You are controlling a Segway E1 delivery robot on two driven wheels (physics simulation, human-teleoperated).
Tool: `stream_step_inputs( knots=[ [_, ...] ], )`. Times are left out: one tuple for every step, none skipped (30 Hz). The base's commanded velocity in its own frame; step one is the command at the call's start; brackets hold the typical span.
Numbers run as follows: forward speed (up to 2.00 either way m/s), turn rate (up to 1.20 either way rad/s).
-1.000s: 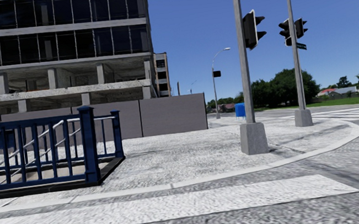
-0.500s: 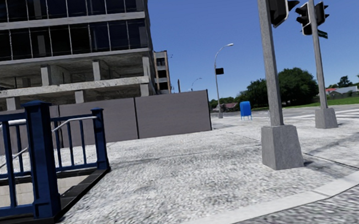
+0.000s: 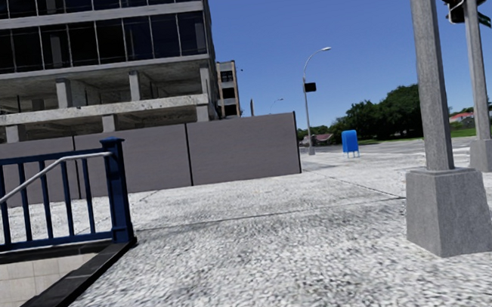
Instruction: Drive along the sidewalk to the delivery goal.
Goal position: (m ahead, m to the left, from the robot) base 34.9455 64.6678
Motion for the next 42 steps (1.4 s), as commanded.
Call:
stream_step_inputs(
  knots=[
    [1.3, 0.0],
    [1.3, 0.0],
    [1.3, 0.0],
    [1.3, 0.0],
    [1.3, 0.0],
    [1.3, 0.0],
    [1.3, 0.0],
    [1.31, 0.0],
    [1.31, 0.0],
    [1.35, 0.0],
    [1.39, 0.0],
    [1.4, 0.0],
    [1.4, 0.0],
    [1.4, 0.0],
    [1.41, 0.0],
    [1.41, 0.0],
    [1.41, 0.0],
    [1.41, 0.0],
    [1.41, 0.0],
    [1.41, 0.0],
    [1.41, 0.0],
    [1.41, 0.0],
    [1.41, 0.0],
    [1.41, 0.0],
    [1.41, 0.0],
    [1.41, 0.0],
    [1.41, 0.0],
    [1.41, 0.0],
    [1.41, 0.0],
    [1.41, 0.0],
    [1.41, 0.0],
    [1.41, 0.0],
    [1.41, 0.0],
    [1.41, 0.0],
    [1.41, 0.0],
    [1.41, 0.0],
    [1.41, 0.0],
    [1.41, 0.02],
    [1.41, 0.02],
    [1.41, 0.07],
    [1.41, 0.15],
    [1.4, 0.23]
  ],
)
